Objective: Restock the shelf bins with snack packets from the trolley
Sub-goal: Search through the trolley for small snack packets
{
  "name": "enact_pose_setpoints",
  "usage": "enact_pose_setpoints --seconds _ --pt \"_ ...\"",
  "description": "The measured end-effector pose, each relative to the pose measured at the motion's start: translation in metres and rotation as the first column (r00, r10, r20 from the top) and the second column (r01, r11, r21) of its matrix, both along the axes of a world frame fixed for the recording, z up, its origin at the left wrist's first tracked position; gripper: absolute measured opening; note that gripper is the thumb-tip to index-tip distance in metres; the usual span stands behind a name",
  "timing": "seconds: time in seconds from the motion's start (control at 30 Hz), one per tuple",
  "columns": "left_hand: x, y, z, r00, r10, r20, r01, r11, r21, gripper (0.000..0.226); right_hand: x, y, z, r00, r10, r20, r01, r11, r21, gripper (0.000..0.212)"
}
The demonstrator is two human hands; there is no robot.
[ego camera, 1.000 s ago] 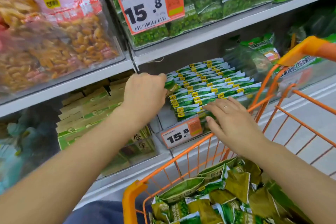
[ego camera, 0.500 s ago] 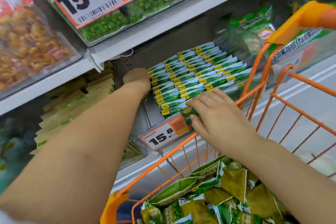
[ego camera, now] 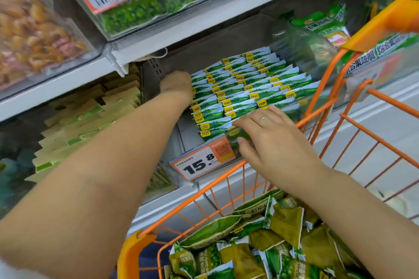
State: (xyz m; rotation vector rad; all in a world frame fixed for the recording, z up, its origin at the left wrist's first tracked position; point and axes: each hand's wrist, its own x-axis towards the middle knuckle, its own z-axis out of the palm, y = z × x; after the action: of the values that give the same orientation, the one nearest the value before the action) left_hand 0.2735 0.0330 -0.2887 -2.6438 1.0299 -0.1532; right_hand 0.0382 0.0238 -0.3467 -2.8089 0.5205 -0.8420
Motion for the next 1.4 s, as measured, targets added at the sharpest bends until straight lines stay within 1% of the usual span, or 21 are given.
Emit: enact_pose_setpoints --seconds 0.1,0.13,0.2,0.27,0.33,0.37,0.47,0.53,0.6,0.63,0.7,0.77,0.83,0.9,1.03,1.1,1.17,1.2,1.27,1.33,1.4 --pt "-0.038 0.007 0.022 0.983 -0.161 0.088 0.147 0.978 0.147 0.035 -0.002 0.0 0.003 0.999 0.021 -0.03 -0.019 0.999 0.049 0.042" --pt "-0.051 0.014 0.029 0.961 -0.248 0.123 0.229 0.962 0.15 0.032 -0.004 0.0 0.006 0.999 0.032 -0.03 -0.029 0.996 0.082 0.042" --pt "-0.08 0.041 0.038 0.903 -0.4 0.156 0.404 0.915 0.002 0.03 -0.011 0.004 0.012 0.996 0.091 0.025 -0.093 0.994 0.065 0.036" --pt "-0.111 0.082 0.036 0.853 -0.513 0.095 0.517 0.808 -0.284 0.024 -0.018 0.012 0.014 0.979 0.178 0.097 -0.17 0.982 -0.081 0.026" --pt "-0.14 0.13 0.024 0.795 -0.607 0.012 0.529 0.683 -0.504 0.027 -0.023 0.02 0.015 0.964 0.243 0.108 -0.224 0.961 -0.16 0.024" --pt "-0.153 0.154 0.016 0.781 -0.623 -0.037 0.512 0.673 -0.535 0.031 -0.024 0.025 0.016 0.957 0.275 0.089 -0.256 0.949 -0.183 0.024" --pt "-0.165 0.206 -0.022 0.798 -0.587 -0.138 0.48 0.756 -0.444 0.032 -0.026 0.034 0.019 0.921 0.388 -0.02 -0.375 0.876 -0.304 0.022" --pt "-0.161 0.224 -0.044 0.756 -0.637 -0.148 0.538 0.734 -0.414 0.026 -0.034 0.045 0.018 0.885 0.458 -0.082 -0.455 0.813 -0.364 0.022" --pt "-0.16 0.233 -0.056 0.684 -0.697 -0.215 0.595 0.704 -0.386 0.023 -0.044 0.061 0.013 0.851 0.488 -0.193 -0.525 0.787 -0.323 0.024" --pt "-0.16 0.235 -0.059 0.659 -0.706 -0.261 0.6 0.702 -0.383 0.021 -0.048 0.073 0.01 0.824 0.486 -0.293 -0.555 0.796 -0.241 0.026" --pt "-0.155 0.237 -0.06 0.645 -0.649 -0.403 0.518 0.759 -0.394 0.021 -0.05 0.099 0.005 0.731 0.449 -0.514 -0.531 0.847 -0.015 0.032" --pt "-0.153 0.235 -0.053 0.621 -0.62 -0.48 0.336 0.764 -0.551 0.028 -0.05 0.121 -0.007 0.585 0.441 -0.68 -0.434 0.879 0.196 0.048" --pt "-0.15 0.232 -0.046 0.559 -0.608 -0.564 0.13 0.736 -0.664 0.027 -0.047 0.14 -0.017 0.503 0.472 -0.724 -0.397 0.87 0.292 0.067" --pt "-0.149 0.231 -0.043 0.476 -0.574 -0.666 0.026 0.766 -0.642 0.025 -0.042 0.155 -0.021 0.47 0.479 -0.742 -0.389 0.866 0.313 0.069" --pt "-0.146 0.232 -0.04 0.434 -0.548 -0.715 0.014 0.798 -0.603 0.025 -0.032 0.169 -0.021 0.498 0.496 -0.711 -0.378 0.862 0.337 0.043" --pt "-0.144 0.232 -0.041 0.414 -0.548 -0.726 -0.017 0.793 -0.608 0.026 -0.032 0.158 -0.012 0.549 0.494 -0.674 -0.298 0.869 0.394 0.042" --pt "-0.143 0.232 -0.04 0.395 -0.556 -0.731 -0.046 0.783 -0.62 0.031 -0.037 0.137 0.0 0.598 0.505 -0.622 -0.162 0.836 0.524 0.041" --pt "-0.142 0.232 -0.04 0.392 -0.561 -0.729 -0.053 0.777 -0.627 0.035 -0.042 0.126 0.007 0.639 0.511 -0.574 -0.078 0.786 0.613 0.038" --pt "-0.143 0.232 -0.039 0.404 -0.562 -0.721 -0.027 0.781 -0.624 0.05 -0.053 0.109 0.021 0.748 0.49 -0.447 0.076 0.606 0.792 0.035" --pt "-0.147 0.233 -0.037 0.513 -0.577 -0.635 0.17 0.793 -0.585 0.069 -0.06 0.097 0.029 0.853 0.415 -0.317 0.129 0.421 0.898 0.038" --pt "-0.154 0.234 -0.035 0.607 -0.597 -0.525 0.372 0.797 -0.476 0.08 -0.061 0.095 0.037 0.919 0.342 -0.194 0.095 0.287 0.953 0.035"
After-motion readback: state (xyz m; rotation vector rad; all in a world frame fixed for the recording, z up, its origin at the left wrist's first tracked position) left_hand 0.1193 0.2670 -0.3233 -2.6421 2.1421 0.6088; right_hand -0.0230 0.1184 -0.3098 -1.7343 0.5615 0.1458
